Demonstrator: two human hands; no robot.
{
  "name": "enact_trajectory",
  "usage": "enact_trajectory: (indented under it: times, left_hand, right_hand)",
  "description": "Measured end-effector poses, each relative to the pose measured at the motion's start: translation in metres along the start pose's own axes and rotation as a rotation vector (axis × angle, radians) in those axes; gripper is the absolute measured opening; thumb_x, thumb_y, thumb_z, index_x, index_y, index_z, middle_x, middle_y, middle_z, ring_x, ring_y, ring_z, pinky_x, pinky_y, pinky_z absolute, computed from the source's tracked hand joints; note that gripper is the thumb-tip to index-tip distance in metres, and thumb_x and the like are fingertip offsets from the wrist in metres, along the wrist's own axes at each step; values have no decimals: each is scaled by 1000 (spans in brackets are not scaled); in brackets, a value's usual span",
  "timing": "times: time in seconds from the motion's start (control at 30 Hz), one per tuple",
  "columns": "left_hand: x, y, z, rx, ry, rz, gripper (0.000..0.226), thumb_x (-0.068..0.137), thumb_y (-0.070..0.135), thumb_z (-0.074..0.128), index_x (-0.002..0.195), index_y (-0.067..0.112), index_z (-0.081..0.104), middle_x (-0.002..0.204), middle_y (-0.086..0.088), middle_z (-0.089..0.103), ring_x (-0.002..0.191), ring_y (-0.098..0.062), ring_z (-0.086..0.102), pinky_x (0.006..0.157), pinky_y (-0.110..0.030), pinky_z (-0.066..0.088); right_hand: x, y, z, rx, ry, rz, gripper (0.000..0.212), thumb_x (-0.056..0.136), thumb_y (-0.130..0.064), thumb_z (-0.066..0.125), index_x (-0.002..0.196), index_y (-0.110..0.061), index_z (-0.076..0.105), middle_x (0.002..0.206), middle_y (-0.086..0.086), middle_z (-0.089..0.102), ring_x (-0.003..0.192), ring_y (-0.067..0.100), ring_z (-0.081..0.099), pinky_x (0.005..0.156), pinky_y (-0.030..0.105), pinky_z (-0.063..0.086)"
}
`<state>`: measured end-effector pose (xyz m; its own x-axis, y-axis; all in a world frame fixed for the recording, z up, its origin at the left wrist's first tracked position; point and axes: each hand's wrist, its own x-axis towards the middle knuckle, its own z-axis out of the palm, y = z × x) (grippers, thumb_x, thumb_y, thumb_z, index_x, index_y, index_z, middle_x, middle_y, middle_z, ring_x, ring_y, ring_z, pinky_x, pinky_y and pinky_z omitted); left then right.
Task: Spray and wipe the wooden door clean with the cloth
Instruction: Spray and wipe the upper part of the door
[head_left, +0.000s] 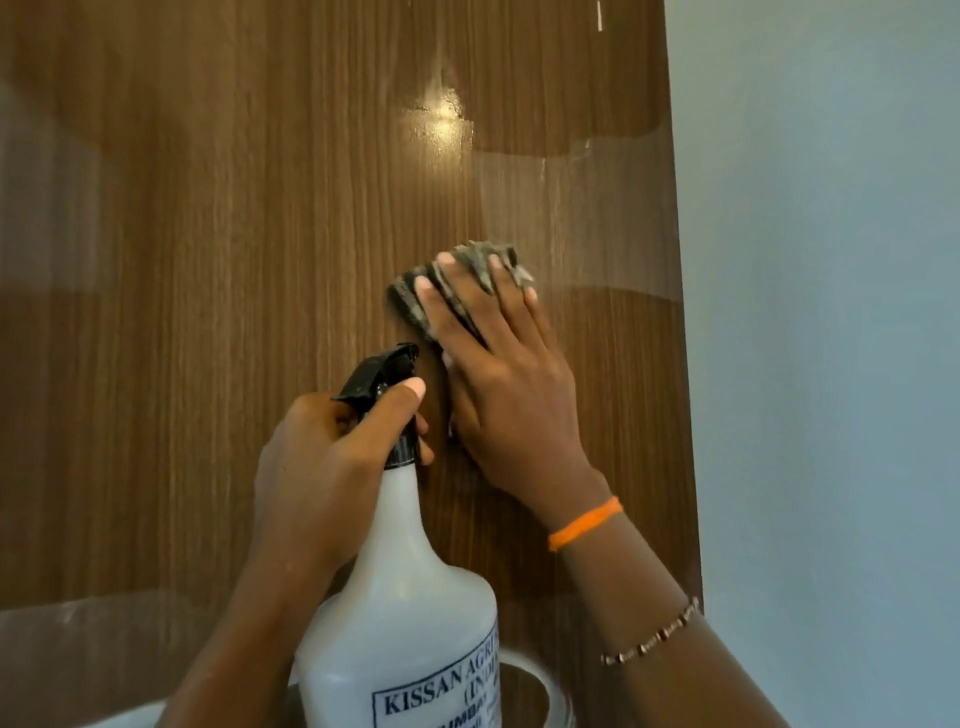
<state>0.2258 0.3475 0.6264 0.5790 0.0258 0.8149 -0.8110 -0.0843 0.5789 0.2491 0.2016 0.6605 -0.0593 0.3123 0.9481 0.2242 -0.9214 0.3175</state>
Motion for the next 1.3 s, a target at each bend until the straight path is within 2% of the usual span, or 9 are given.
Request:
enact_trajectory:
  times: [0.1,0.2,0.37,0.5,0.63,0.77,0.93,1.1,1.3]
  left_hand:
    - [1,5,1,26,-38,27,52,63,70,47,67,24,70,64,-2,71,58,-21,65,64,-42,49]
    - [7,11,-2,24,-77,48,52,62,69,49,68,22,70,65,-3,71,59,-21,67,61,-34,48]
    - [17,15,0,12,-128,67,49,68,62,57,67,15,71,65,-8,71,66,-24,69,71,-39,53]
    - [15,12,4,81,-97,44,53,71,65,61,69,13,71,63,-4,71,61,-16,68,62,-30,48]
    - [17,8,6,203,-40,63,66,62,74,47,69,12,70,63,-5,70,61,-21,66,66,-42,52]
    - [19,6,5,235,-21,80,74,56,77,37,69,13,70,63,-4,70,61,-20,66,67,-44,53]
    - [20,7,7,243,-11,74,76,55,78,36,69,11,70,63,-5,70,61,-21,67,66,-41,53]
    - [19,11,8,269,-28,65,67,64,72,45,70,11,70,64,-6,70,63,-22,67,69,-44,53]
    - [19,13,7,276,-45,48,61,69,66,46,71,9,70,64,-6,70,63,-24,67,67,-45,54]
  right_hand:
    - [16,30,-5,-115,-19,-3,51,95,-21,37,146,-22,37,154,4,33,145,29,23,117,53,8]
    - [14,73,-17,-92,72,262,54,94,-17,37,148,-22,32,156,3,28,146,28,17,117,48,5]
    - [-17,86,-28,-42,224,590,51,96,-16,35,147,-18,35,156,5,28,146,28,16,119,47,15]
    - [-21,55,-15,-87,208,497,50,97,-19,34,146,-12,37,154,10,31,143,37,21,115,49,22]
    - [22,31,-2,-40,81,113,50,94,-16,38,144,-12,40,152,11,35,142,37,25,115,50,23]
    - [71,33,2,-24,1,-28,49,95,-15,41,145,-17,40,152,6,36,144,32,23,115,49,18]
    - [98,71,-11,-83,-31,116,52,99,-20,36,150,-24,29,158,-1,23,147,27,11,117,49,5]
    - [101,121,-32,-73,65,428,51,100,-17,34,151,-24,27,159,-1,19,148,24,9,119,47,10]
    - [57,112,-40,-38,58,468,50,101,-16,35,151,-23,26,160,-1,17,148,22,6,120,43,10]
